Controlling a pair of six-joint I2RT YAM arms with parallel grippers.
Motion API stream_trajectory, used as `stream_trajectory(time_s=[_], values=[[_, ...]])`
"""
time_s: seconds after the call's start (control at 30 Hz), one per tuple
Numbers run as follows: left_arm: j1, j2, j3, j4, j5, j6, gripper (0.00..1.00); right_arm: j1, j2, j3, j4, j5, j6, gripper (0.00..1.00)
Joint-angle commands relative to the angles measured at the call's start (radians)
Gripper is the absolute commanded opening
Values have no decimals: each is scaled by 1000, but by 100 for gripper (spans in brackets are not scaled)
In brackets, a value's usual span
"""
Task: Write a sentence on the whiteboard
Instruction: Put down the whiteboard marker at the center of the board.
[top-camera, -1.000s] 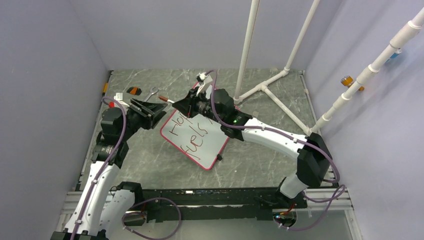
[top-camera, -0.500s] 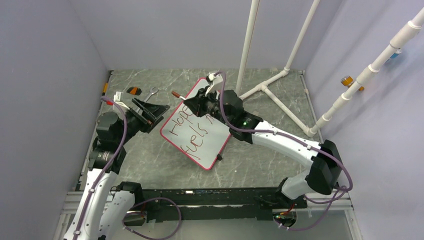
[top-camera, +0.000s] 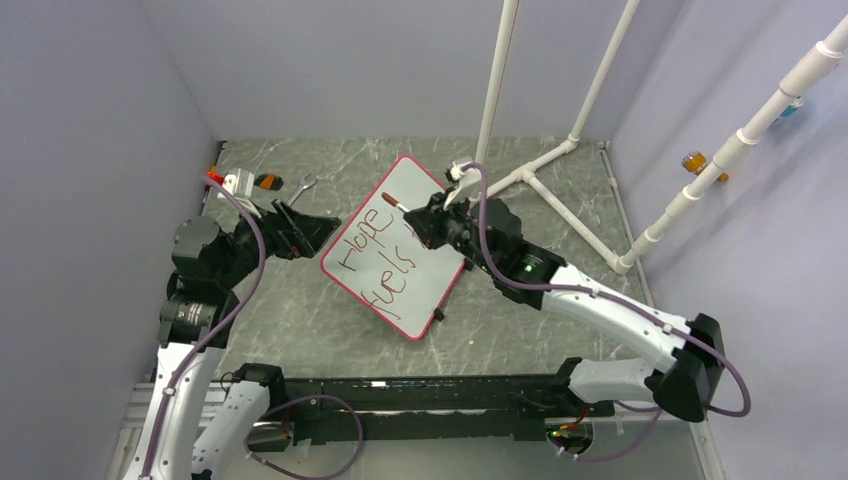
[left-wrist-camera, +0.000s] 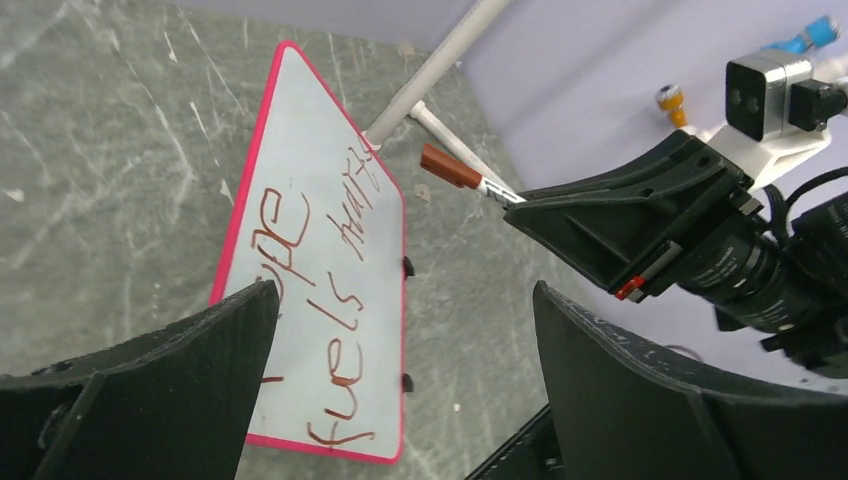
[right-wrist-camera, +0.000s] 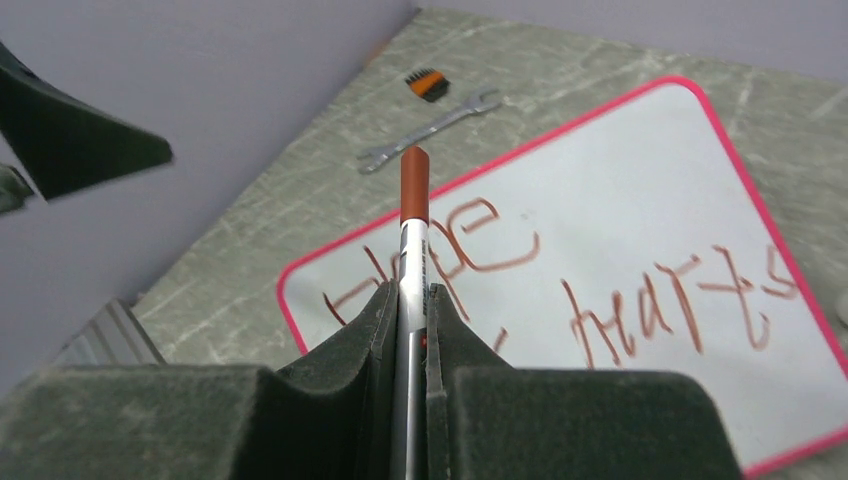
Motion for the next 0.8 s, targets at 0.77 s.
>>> stream_trajectory(time_s=[0.77], values=[[0,-67,-97,-209,-312,439,99,-5,-385,-276,-619,536,193,0]])
